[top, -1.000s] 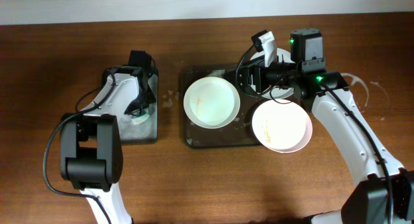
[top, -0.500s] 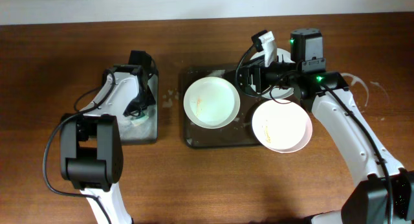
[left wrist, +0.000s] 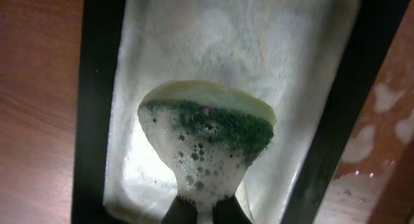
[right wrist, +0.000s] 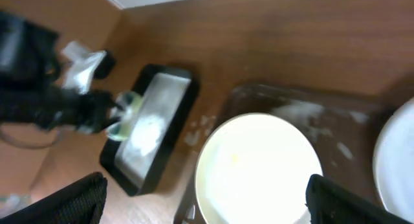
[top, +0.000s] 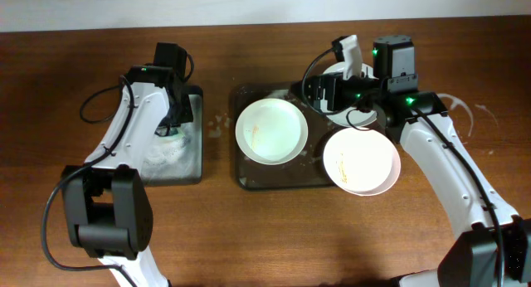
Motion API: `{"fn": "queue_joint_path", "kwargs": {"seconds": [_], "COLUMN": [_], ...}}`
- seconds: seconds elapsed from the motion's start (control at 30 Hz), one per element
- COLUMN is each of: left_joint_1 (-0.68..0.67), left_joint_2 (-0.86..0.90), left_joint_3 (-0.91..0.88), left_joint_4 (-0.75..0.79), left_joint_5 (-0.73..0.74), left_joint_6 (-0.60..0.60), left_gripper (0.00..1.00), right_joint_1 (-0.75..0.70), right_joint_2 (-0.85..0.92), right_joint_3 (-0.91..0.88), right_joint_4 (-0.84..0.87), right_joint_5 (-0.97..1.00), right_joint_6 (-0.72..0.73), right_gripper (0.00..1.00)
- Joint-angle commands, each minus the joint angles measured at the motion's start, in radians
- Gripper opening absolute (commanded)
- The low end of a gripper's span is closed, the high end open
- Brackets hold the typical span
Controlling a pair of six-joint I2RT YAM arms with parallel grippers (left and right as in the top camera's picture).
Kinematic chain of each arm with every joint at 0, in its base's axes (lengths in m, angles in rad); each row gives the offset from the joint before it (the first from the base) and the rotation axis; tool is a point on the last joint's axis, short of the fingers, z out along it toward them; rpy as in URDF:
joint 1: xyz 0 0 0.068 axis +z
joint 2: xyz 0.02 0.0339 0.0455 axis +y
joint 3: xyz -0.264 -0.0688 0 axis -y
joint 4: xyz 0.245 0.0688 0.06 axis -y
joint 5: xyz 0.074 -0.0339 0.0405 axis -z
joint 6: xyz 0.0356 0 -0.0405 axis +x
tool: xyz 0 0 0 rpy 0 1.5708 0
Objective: Clean dirty plates on tray and stack at the side
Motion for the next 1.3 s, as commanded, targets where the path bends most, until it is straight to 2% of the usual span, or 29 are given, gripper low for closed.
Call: {"fn": "queue_joint_path", "kwargs": {"seconds": [0.0, 0.17, 0.23, 0.3, 0.37, 0.67, 1.0, 1.13, 1.27], "left_joint_1": [0.006, 0.006, 0.006, 0.006, 0.006, 0.006, 0.006, 0.006, 0.006], "left_joint_2": [-0.028, -0.064, -0.072, -0.072, -0.072, -0.13, -0.154, -0.154, -0.154], "left_joint_3": [0.013, 0.013, 0.013, 0.013, 0.013, 0.015, 0.014, 0.014, 0.014], "left_joint_4": [-0.006, -0.001, 0.0, 0.0, 0.002, 0.01, 0.026, 0.026, 0.026], "left_joint_5": [0.004, 0.023, 0.023, 0.026, 0.043, 0.071, 0.071, 0.094, 0.116], "left_joint_6": [0.037, 0.037, 0.037, 0.037, 0.038, 0.053, 0.052, 0.052, 0.052], "left_gripper": [0.0, 0.0, 0.0, 0.0, 0.0, 0.0, 0.0, 0.0, 0.0], "right_joint_1": [-0.023, -0.014, -0.002, 0.012, 0.027, 0.052, 0.064, 0.064, 0.065], "right_joint_2": [0.003, 0.004, 0.011, 0.031, 0.074, 0.293, 0.433, 0.448, 0.458], "right_joint_3": [0.02, 0.018, 0.011, 0.006, 0.005, 0.005, 0.005, 0.005, 0.005], "right_joint_4": [-0.099, -0.178, -0.19, -0.2, -0.188, -0.074, 0.018, 0.031, 0.035], "right_joint_5": [0.269, 0.338, 0.38, 0.423, 0.423, 0.285, 0.195, 0.182, 0.18], "right_joint_6": [0.228, 0.2, 0.185, 0.185, 0.185, 0.153, 0.143, 0.143, 0.191], "right_gripper": [0.98, 0.99, 0.85, 0.59, 0.49, 0.48, 0.48, 0.37, 0.36]}}
